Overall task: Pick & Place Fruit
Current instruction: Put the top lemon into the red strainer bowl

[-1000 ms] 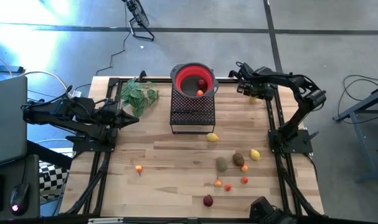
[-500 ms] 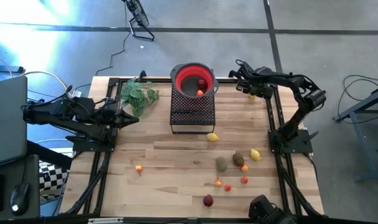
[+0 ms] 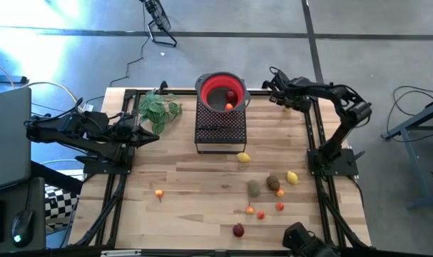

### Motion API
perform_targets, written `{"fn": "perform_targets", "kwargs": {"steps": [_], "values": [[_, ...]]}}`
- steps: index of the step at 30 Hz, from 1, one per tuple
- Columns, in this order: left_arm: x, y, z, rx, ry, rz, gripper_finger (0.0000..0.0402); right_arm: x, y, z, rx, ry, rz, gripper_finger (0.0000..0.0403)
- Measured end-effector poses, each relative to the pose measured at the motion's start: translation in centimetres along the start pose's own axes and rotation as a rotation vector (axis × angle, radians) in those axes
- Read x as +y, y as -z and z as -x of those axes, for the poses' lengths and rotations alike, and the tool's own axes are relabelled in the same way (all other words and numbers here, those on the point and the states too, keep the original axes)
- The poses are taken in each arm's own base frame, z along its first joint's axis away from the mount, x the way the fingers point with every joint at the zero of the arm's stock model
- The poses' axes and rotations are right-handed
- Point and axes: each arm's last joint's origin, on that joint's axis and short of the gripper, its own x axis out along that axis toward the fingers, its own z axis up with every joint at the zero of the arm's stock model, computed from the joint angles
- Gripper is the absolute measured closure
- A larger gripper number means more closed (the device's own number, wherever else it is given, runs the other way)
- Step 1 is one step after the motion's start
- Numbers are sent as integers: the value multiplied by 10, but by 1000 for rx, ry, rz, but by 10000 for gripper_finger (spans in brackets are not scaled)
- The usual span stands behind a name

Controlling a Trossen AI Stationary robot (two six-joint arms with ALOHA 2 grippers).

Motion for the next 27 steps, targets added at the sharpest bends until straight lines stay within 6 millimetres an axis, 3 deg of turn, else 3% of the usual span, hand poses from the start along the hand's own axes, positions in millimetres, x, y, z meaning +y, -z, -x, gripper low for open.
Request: {"fn": "perform_targets", "kwargs": {"steps": [10, 27], "values": [[0, 0, 0, 0, 0, 0, 402, 10, 10, -7, -40, 23, 69, 156], [0, 1, 0, 7, -2, 51, 402, 16, 7, -7, -21, -68, 157, 193]]}}
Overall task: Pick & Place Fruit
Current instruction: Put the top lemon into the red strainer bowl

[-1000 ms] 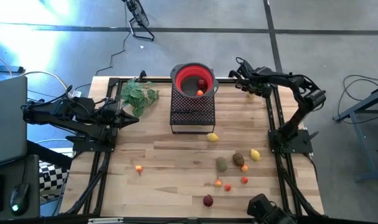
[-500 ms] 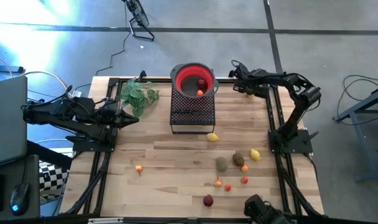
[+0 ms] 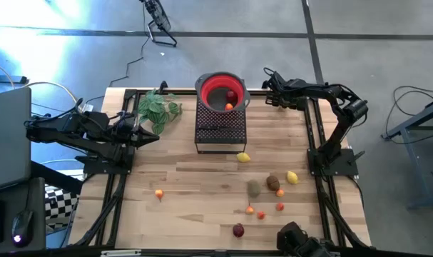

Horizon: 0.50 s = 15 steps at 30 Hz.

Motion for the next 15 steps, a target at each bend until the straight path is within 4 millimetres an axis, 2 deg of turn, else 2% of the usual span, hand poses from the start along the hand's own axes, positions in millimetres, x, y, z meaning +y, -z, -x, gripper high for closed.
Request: {"fn": "perform_targets", "kwargs": {"steps": [7, 15], "values": [[0, 0, 0, 0, 0, -1, 402, 5, 2, 2, 89, -127, 122, 185], [0, 0, 0, 0, 0, -3, 402, 18, 17, 8, 126, -206, 281, 187]]}}
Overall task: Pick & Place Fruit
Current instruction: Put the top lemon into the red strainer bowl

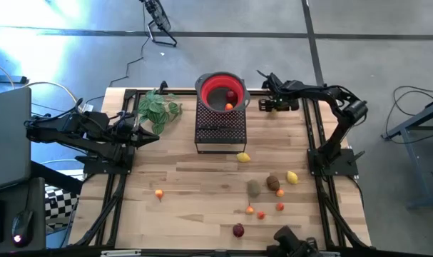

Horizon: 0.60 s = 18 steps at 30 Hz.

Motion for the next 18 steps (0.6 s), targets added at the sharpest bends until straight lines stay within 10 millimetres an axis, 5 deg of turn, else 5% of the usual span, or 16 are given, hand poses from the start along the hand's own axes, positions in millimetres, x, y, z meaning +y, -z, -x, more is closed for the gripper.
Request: {"fn": "perform_targets", "kwargs": {"steps": [10, 18], "values": [[0, 0, 0, 0, 0, 0, 402, 21, 13, 1, 5, -70, 169, 186], [0, 0, 0, 0, 0, 0, 402, 24, 13, 1, -9, -74, 142, 195]]}}
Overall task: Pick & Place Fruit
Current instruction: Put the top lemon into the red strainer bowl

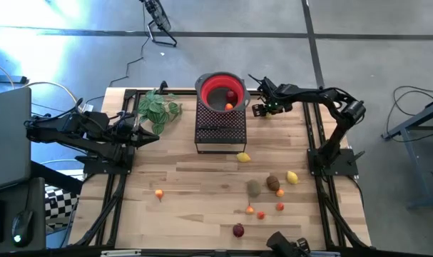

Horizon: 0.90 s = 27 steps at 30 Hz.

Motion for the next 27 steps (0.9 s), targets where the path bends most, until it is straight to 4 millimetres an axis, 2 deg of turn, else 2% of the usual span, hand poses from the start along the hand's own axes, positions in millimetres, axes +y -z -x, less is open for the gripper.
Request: {"fn": "perform_targets", "kwargs": {"steps": [22, 27], "values": [[0, 0, 0, 0, 0, 0, 402, 3, 1, 2, -19, -14, -13, 203], [0, 0, 0, 0, 0, 0, 402, 4, 0, 12, -41, -31, -11, 204]]}}
